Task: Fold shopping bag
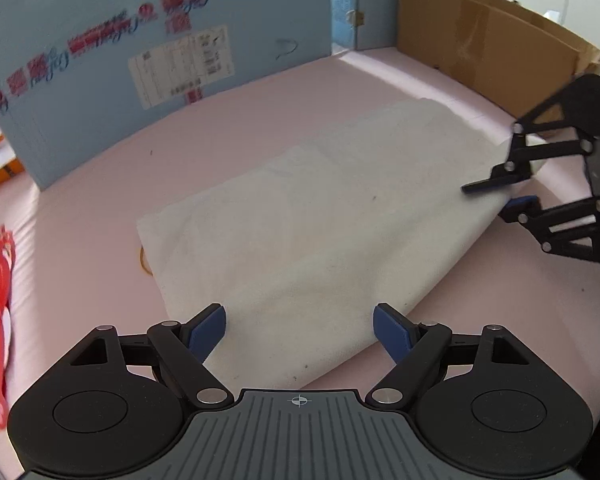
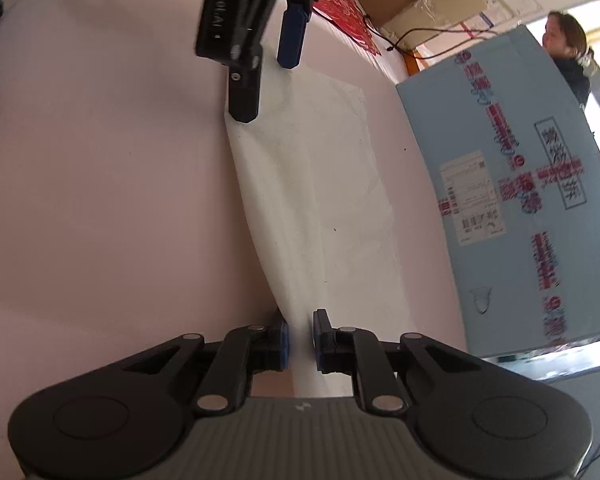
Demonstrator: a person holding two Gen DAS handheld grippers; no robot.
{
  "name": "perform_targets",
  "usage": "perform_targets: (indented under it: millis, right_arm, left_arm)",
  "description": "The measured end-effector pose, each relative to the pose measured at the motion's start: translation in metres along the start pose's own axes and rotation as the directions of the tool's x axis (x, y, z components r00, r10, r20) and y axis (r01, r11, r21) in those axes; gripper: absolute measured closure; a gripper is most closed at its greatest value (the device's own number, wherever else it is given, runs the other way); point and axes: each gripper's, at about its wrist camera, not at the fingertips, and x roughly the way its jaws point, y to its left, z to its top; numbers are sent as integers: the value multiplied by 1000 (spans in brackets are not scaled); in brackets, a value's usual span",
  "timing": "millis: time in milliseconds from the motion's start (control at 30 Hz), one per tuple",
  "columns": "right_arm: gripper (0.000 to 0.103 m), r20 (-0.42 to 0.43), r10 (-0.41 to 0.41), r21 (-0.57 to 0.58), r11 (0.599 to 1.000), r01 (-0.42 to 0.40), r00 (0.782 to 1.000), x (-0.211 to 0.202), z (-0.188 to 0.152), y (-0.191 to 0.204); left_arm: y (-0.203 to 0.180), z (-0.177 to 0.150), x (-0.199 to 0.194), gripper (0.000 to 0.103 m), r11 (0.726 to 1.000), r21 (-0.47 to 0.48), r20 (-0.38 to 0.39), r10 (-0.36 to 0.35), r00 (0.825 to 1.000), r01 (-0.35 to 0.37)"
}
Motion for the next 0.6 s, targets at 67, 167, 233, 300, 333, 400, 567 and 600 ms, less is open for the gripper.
perform_targets:
  millis: [67,167,233,300,333,400,567,600]
  right_arm:
    - [90,-1,96,94,991,-95,995,0,0,-23]
    - [90,16,177,163,971,-177,984,2,-2,-47]
    - [90,35,207,207,955,-210,978,2,-4,-57]
    - [90,58,227,264,936,-234,972,0,-7,-67]
    - [90,72,239,306,919,-250,968,-1,-10,-72]
    - [90,106,265,410,867,-285,959,-3,-18,-82]
    - [90,193,375,571,708,-415,907,-13,-34,-100]
    - [90,213,407,587,673,-449,888,-16,-37,-103]
  left_arm:
    - [-10,5,-8,20,991,126,29,-41,999,37]
    - [-28,8,2,20,948,313,10,-62,998,56]
    - [-33,8,16,21,920,389,-12,-40,999,42]
    - [-26,12,27,28,923,378,-47,-60,997,74]
    - [-20,13,30,33,928,357,-65,-86,994,103]
    - [-8,16,34,59,936,313,-101,-137,985,162]
    - [18,17,27,71,922,170,-188,-316,930,348]
    - [22,15,25,71,911,141,-202,-357,912,388]
